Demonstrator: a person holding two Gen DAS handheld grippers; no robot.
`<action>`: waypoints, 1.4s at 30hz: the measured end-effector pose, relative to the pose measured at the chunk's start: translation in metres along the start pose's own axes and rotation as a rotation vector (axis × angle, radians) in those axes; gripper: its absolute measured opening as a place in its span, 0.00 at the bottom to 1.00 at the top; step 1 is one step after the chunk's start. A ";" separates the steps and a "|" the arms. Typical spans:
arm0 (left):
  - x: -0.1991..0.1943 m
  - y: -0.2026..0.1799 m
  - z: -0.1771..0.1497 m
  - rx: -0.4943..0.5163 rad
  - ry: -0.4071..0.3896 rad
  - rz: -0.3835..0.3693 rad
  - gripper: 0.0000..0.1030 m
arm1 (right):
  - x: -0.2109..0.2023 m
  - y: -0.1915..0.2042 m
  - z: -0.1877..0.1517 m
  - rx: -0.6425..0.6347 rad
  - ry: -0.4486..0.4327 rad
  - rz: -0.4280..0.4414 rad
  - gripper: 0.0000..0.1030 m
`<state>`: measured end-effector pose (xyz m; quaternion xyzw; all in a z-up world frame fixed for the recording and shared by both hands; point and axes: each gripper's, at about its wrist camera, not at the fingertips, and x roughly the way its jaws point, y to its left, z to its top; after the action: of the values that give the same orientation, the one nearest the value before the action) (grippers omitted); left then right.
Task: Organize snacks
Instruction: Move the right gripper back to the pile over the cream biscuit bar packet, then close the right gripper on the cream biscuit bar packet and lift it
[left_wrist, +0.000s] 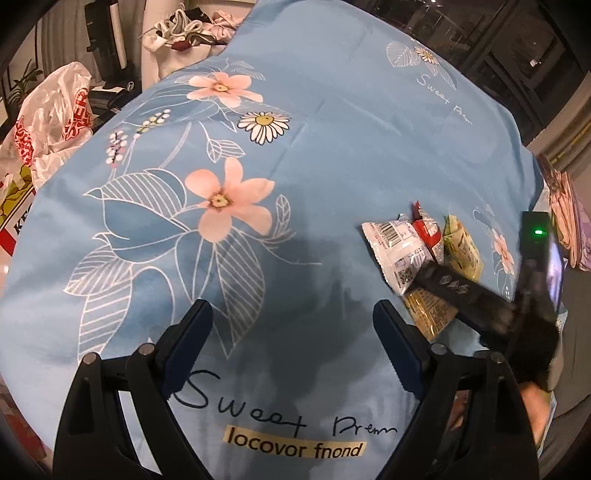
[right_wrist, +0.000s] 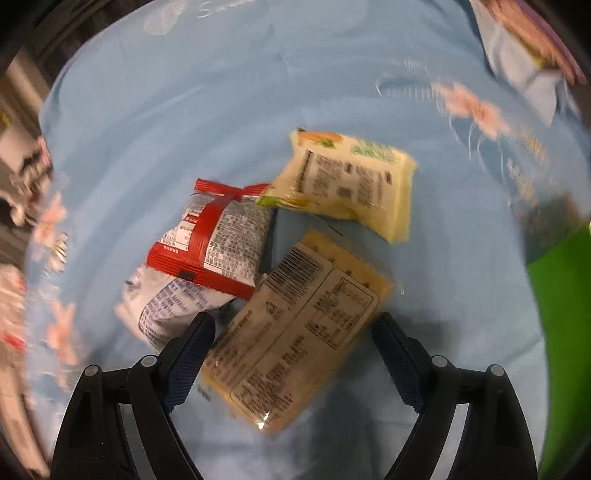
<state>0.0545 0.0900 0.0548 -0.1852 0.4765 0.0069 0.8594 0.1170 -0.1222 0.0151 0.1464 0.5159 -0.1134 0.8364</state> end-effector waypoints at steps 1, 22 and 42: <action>0.001 0.000 0.001 0.000 -0.002 0.000 0.86 | 0.000 0.005 -0.002 -0.030 -0.013 -0.020 0.83; 0.000 -0.027 -0.016 0.102 0.015 -0.012 0.85 | -0.061 -0.044 -0.085 -0.188 0.088 0.352 0.55; 0.017 -0.088 -0.067 0.283 0.191 -0.161 0.63 | -0.059 -0.091 -0.069 0.076 0.127 0.628 0.55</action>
<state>0.0260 -0.0166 0.0362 -0.0999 0.5360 -0.1464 0.8254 0.0022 -0.1799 0.0267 0.3365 0.4921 0.1404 0.7905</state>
